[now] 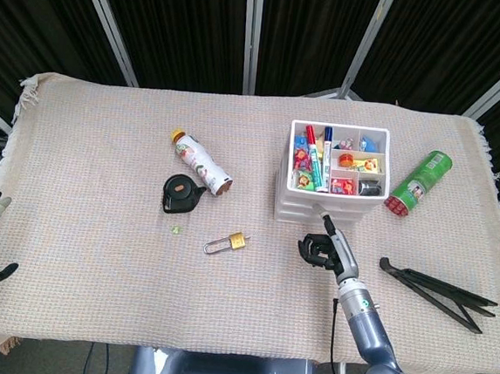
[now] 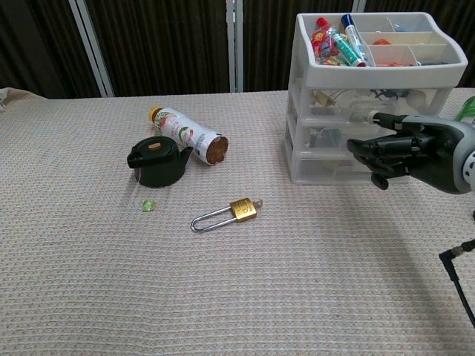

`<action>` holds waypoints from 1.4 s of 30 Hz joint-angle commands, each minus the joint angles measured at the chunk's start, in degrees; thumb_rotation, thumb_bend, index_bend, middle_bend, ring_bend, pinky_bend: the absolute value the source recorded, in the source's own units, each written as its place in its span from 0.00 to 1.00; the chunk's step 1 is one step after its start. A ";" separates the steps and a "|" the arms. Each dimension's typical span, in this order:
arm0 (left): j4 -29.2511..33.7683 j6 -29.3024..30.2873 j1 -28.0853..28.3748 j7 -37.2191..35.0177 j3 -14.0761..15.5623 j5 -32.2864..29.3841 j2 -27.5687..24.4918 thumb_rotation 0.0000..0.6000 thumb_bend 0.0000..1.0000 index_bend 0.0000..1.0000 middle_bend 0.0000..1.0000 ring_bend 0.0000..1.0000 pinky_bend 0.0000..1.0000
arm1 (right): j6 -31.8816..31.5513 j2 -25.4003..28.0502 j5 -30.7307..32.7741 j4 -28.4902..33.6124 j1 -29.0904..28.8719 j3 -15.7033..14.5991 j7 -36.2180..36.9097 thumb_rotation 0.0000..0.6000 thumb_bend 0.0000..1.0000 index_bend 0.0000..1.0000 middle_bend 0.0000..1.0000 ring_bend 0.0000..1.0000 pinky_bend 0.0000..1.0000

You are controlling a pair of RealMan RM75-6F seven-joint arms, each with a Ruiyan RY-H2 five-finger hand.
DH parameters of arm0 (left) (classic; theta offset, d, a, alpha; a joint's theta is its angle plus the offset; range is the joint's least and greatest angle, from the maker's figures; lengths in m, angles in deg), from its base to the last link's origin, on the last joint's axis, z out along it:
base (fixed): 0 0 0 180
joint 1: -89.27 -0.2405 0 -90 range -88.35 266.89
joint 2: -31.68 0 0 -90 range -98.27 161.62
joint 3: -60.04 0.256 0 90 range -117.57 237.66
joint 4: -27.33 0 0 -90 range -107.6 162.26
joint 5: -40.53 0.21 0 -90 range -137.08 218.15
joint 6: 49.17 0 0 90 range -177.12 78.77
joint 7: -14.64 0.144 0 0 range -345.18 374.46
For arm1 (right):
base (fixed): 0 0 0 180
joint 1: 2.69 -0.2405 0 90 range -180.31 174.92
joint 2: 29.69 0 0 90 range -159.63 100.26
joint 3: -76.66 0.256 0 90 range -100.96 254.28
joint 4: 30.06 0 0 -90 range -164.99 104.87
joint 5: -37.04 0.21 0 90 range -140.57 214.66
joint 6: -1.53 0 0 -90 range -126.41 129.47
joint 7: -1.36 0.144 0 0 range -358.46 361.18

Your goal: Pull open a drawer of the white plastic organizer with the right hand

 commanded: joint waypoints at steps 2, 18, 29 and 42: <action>-0.04 -0.09 0.02 0.07 0.02 -0.05 0.03 1.00 0.10 0.00 0.00 0.00 0.00 | 0.47 -0.66 0.04 -0.78 -0.31 0.22 0.08 1.00 0.38 0.06 0.72 0.83 0.74; -0.35 -0.92 0.35 0.43 0.09 -0.41 0.41 1.00 0.10 0.00 0.00 0.00 0.00 | 1.20 -1.48 -0.52 -0.98 -0.28 1.21 1.29 1.00 0.38 0.26 0.72 0.83 0.74; -0.26 -1.08 0.43 0.85 0.15 -0.45 0.57 1.00 0.10 0.00 0.00 0.00 0.00 | 1.34 -0.85 -2.91 0.97 0.91 -0.13 1.77 1.00 0.38 0.27 0.72 0.83 0.74; -0.03 -1.14 0.49 1.30 0.25 -0.35 0.71 1.00 0.10 0.00 0.00 0.00 0.00 | 0.11 -0.58 -10.05 3.57 3.64 -4.03 3.13 1.00 0.38 0.26 0.72 0.82 0.73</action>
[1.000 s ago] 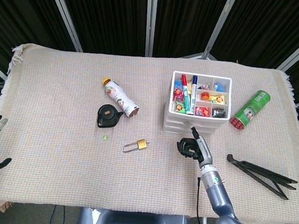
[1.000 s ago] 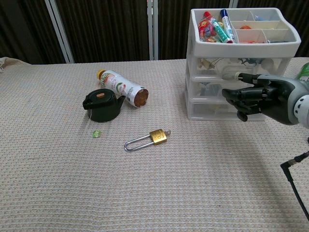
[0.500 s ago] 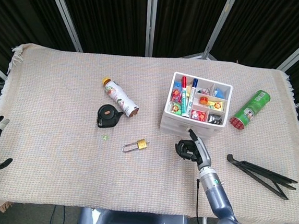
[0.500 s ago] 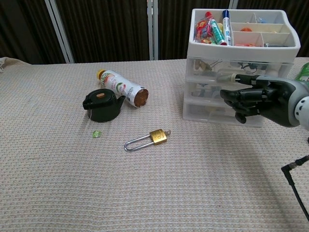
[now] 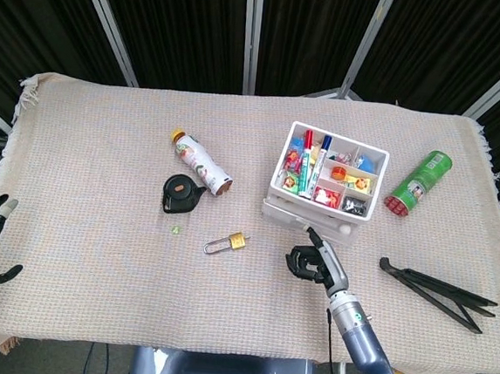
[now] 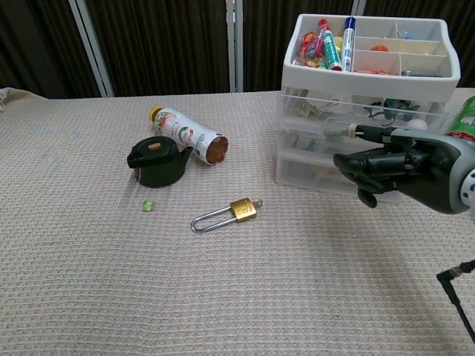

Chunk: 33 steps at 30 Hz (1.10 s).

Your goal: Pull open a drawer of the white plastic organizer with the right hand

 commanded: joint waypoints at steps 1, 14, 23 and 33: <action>0.10 0.07 -0.04 0.06 0.04 0.07 0.00 1.00 0.10 0.00 0.00 0.00 0.00 | -0.96 -0.03 -1.23 0.56 0.89 -1.21 -0.06 1.00 0.38 0.26 0.72 0.82 0.73; 0.54 0.20 -0.08 0.73 0.08 0.12 0.14 1.00 0.10 0.00 0.00 0.00 0.00 | -8.21 -1.45 -5.54 2.53 4.44 -4.95 -3.74 1.00 0.31 0.11 0.52 0.67 0.58; 0.82 0.37 -0.11 1.24 0.13 0.29 0.27 1.00 0.10 0.00 0.00 0.00 0.00 | -15.61 -2.23 -14.31 3.85 8.39 -9.58 -6.72 1.00 0.29 0.09 0.35 0.49 0.42; 1.00 0.99 -0.36 1.10 0.03 0.43 0.09 1.00 0.10 0.00 0.00 0.00 0.00 | -24.86 -2.25 -25.07 3.68 11.49 -13.21 -19.63 1.00 0.29 0.09 0.36 0.49 0.43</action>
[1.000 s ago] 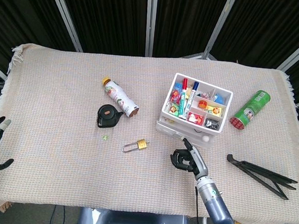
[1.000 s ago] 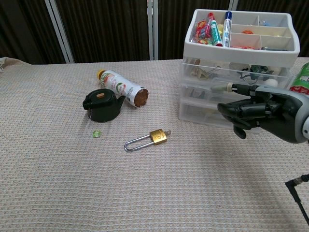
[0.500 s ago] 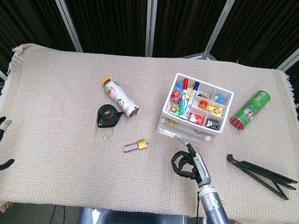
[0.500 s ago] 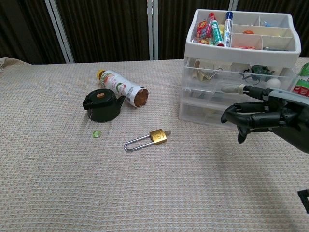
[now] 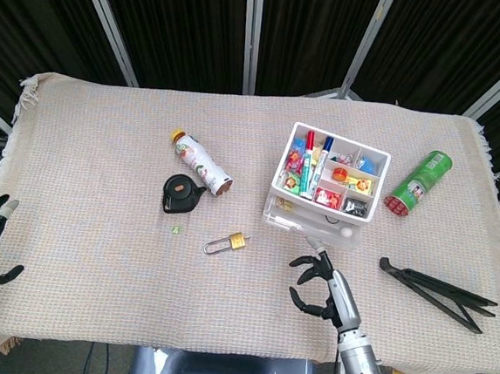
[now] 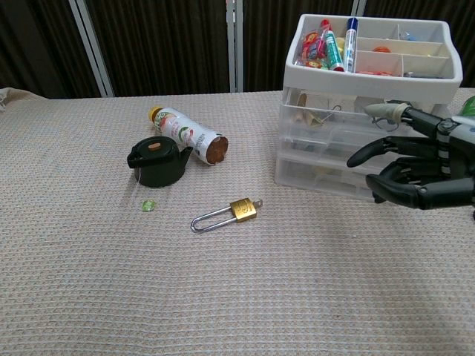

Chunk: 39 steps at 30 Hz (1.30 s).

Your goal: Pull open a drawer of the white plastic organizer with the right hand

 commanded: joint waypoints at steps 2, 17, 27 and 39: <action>0.11 0.21 -0.10 0.12 -0.04 0.02 -0.05 1.00 0.10 0.00 0.00 0.00 0.00 | -4.75 0.36 -2.44 0.69 1.35 -0.29 -14.19 1.00 0.29 0.09 0.39 0.49 0.45; 0.27 0.90 -0.32 0.16 -0.12 0.47 -0.16 1.00 0.10 0.00 0.00 0.00 0.00 | -4.04 4.06 12.19 6.61 -2.23 6.07 -40.72 1.00 0.29 0.09 0.67 0.73 0.65; 0.35 0.76 -0.29 0.24 -0.12 0.44 -0.20 1.00 0.10 0.00 0.00 0.00 0.00 | -4.84 4.18 18.59 9.57 -4.81 8.59 -49.17 1.00 0.29 0.18 0.72 0.78 0.68; 0.31 0.64 -0.26 0.01 -0.01 0.70 -0.30 1.00 0.10 0.00 0.00 0.00 0.00 | -6.11 2.70 24.10 10.70 -8.07 9.92 -55.07 1.00 0.29 0.19 0.72 0.79 0.68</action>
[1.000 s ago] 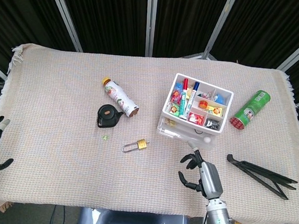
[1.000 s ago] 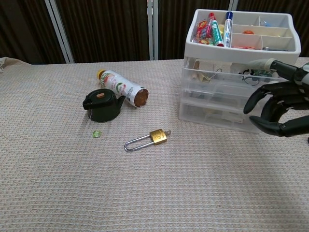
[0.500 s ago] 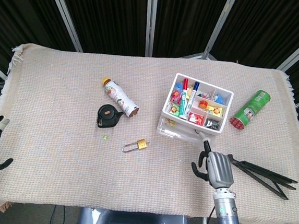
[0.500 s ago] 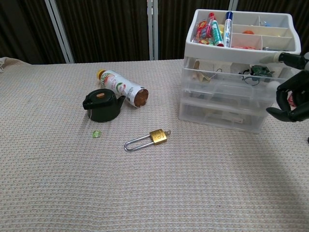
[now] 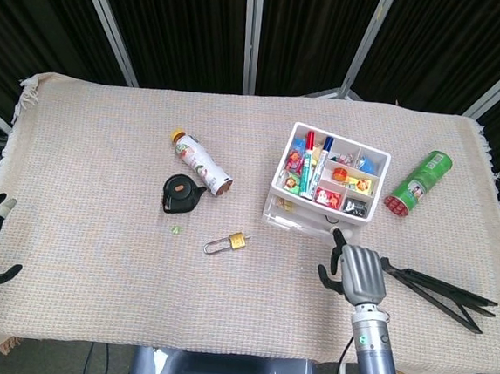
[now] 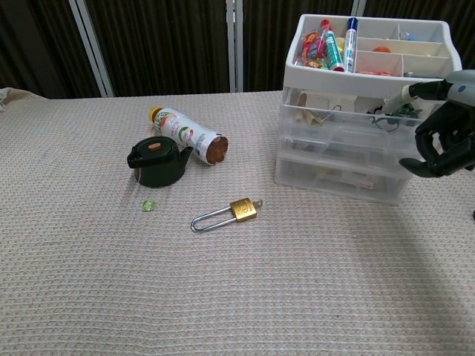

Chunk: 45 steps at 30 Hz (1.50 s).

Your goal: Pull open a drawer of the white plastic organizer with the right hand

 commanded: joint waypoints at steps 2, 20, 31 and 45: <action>-0.03 -0.07 0.03 -0.18 0.03 0.07 -0.06 1.00 0.10 0.00 0.00 0.00 0.00 | -0.61 -0.59 0.76 -0.10 -0.89 0.25 -0.67 1.00 0.30 0.27 0.73 0.79 0.69; 0.04 -0.40 0.14 -0.43 0.09 0.11 -0.15 1.00 0.10 0.00 0.00 0.00 0.00 | -3.34 -0.54 -2.35 1.55 -1.59 -1.79 0.08 1.00 0.34 0.61 0.77 0.83 0.72; 0.15 -0.59 0.20 -0.79 0.17 0.20 -0.38 1.00 0.10 0.00 0.00 0.00 0.00 | -3.50 0.50 -3.90 2.14 -0.88 -4.48 0.77 1.00 0.34 0.61 0.77 0.83 0.72; 0.27 -0.01 -0.01 -1.03 -0.19 -0.18 -0.54 1.00 0.10 0.00 0.00 0.00 0.00 | -5.65 4.67 -16.83 8.04 0.78 -6.42 2.52 1.00 0.17 0.35 0.53 0.65 0.55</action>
